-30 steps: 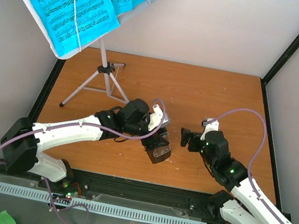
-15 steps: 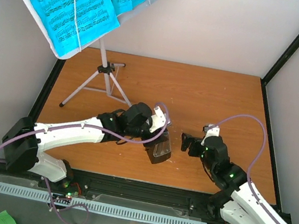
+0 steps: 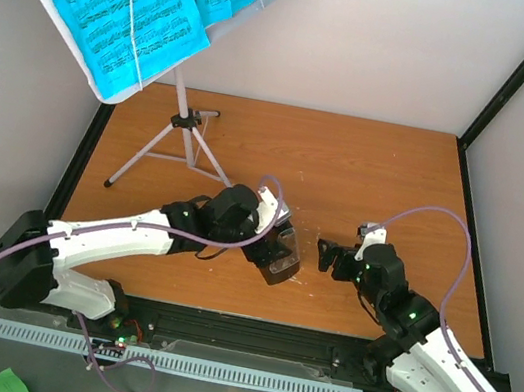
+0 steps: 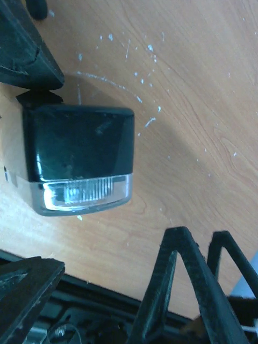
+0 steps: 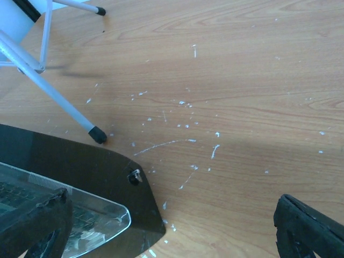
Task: Pack up the instrument practice props
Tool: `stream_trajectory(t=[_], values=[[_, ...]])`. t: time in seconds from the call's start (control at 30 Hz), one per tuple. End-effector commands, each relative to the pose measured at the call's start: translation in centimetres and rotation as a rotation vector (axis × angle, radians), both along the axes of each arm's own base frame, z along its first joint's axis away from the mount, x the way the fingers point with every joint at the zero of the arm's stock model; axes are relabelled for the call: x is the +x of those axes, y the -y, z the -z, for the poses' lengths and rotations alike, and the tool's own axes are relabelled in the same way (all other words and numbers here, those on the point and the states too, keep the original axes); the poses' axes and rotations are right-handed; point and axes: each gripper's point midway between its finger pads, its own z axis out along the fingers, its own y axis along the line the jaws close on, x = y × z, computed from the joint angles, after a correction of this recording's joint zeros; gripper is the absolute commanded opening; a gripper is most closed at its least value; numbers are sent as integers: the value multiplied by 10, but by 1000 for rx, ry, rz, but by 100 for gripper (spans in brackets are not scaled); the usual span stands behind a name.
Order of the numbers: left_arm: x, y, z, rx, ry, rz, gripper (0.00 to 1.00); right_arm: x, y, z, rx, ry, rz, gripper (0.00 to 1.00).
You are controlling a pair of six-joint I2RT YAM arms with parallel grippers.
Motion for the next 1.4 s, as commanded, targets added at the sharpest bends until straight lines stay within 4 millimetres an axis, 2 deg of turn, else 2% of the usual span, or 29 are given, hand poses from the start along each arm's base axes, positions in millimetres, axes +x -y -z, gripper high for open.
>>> stream_trajectory(t=[0.0, 0.17, 0.27, 0.37, 0.47, 0.6, 0.7, 0.8, 0.93, 1.13, 1.2, 1.37], values=[[-29, 10, -22, -146, -101, 82, 85, -12, -3, 14, 37, -73, -29, 100], [-57, 17, -25, -235, -181, 213, 86, -24, -8, 32, 76, -156, -46, 100], [-75, 20, -19, -271, -249, 289, 86, -29, -4, 41, 87, -201, -18, 100], [-83, 17, -20, -296, -255, 307, 86, -32, 4, 51, 89, -235, 30, 100], [-75, 4, -29, -317, -180, 234, 89, -36, 7, 59, 103, -271, 58, 100], [-73, -9, -59, -410, -78, 215, 98, -40, 12, 72, 99, -331, 107, 99], [-74, -9, -70, -439, -35, 262, 100, -42, 9, 79, 99, -371, 102, 96], [-65, -8, -72, -478, -16, 305, 99, -45, 3, 89, 108, -405, 79, 93], [-59, -6, -80, -496, 23, 368, 99, -45, -11, 91, 149, -422, 30, 86], [-51, -5, -73, -480, 71, 365, 99, -35, -29, 91, 180, -419, -22, 83], [-40, -8, -63, -465, 97, 300, 99, -24, -43, 88, 207, -395, -57, 83], [-28, -20, -61, -485, 174, 203, 99, -2, -59, 76, 187, -335, -101, 84]])
